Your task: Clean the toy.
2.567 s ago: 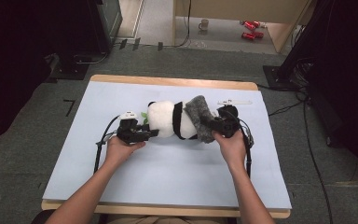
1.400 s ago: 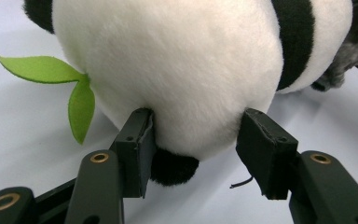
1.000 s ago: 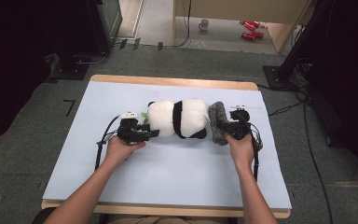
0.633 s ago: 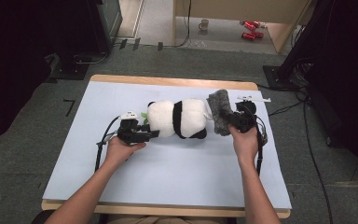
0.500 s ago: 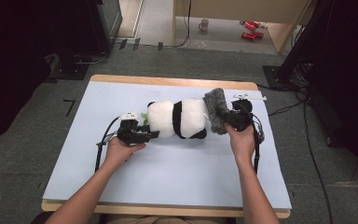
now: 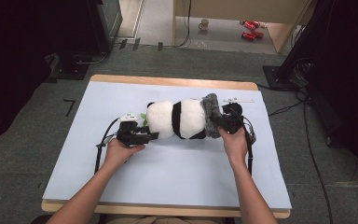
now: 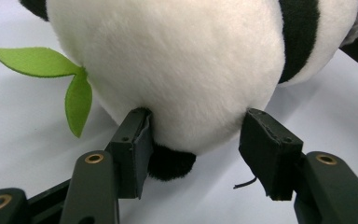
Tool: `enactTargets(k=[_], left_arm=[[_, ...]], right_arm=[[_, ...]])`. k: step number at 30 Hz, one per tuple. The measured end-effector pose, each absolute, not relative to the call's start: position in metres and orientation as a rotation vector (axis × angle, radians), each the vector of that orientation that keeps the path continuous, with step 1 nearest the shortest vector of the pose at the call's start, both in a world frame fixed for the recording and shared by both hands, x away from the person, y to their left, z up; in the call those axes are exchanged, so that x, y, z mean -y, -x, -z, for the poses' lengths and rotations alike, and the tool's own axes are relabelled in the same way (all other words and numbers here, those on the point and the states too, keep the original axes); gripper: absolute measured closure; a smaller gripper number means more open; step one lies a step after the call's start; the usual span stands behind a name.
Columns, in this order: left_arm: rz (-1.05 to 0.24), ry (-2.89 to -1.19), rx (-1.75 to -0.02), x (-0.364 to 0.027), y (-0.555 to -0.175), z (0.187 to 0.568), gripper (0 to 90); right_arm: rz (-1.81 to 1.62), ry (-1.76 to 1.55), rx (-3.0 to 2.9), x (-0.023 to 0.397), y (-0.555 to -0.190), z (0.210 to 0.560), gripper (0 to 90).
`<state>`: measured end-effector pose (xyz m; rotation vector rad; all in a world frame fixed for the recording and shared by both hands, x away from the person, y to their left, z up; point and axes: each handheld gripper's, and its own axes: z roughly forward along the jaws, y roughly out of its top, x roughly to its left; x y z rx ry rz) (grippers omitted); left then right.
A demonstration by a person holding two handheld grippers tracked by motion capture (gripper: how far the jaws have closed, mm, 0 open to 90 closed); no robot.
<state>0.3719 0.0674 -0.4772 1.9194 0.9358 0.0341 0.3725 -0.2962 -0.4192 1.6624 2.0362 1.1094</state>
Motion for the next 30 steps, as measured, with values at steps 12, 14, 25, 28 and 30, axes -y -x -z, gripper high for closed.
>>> enactTargets(k=[12,14,25,28,30], left_arm=[[-0.031,-1.93,-0.929,-0.067,-0.376,0.475,44.7],[-0.035,-1.934,-0.926,-0.066,-0.376,0.473,44.6],[-0.035,-1.935,-0.945,-0.061,-0.376,0.467,51.7],[-0.045,-1.942,-0.937,-0.059,-0.372,0.466,51.9],[-0.059,-1.948,-0.928,-0.059,-0.37,0.465,52.0]], right_arm=[[-1.028,-1.748,-2.113,0.298,-0.37,0.442,76.4],[-1.038,-1.769,-2.11,0.303,-0.369,0.443,76.3],[-1.229,-1.607,-2.012,0.301,-0.341,0.384,76.3],[-1.251,-1.539,-2.074,0.282,-0.335,0.375,76.3],[-1.237,-1.506,-2.126,0.27,-0.334,0.376,76.3]])
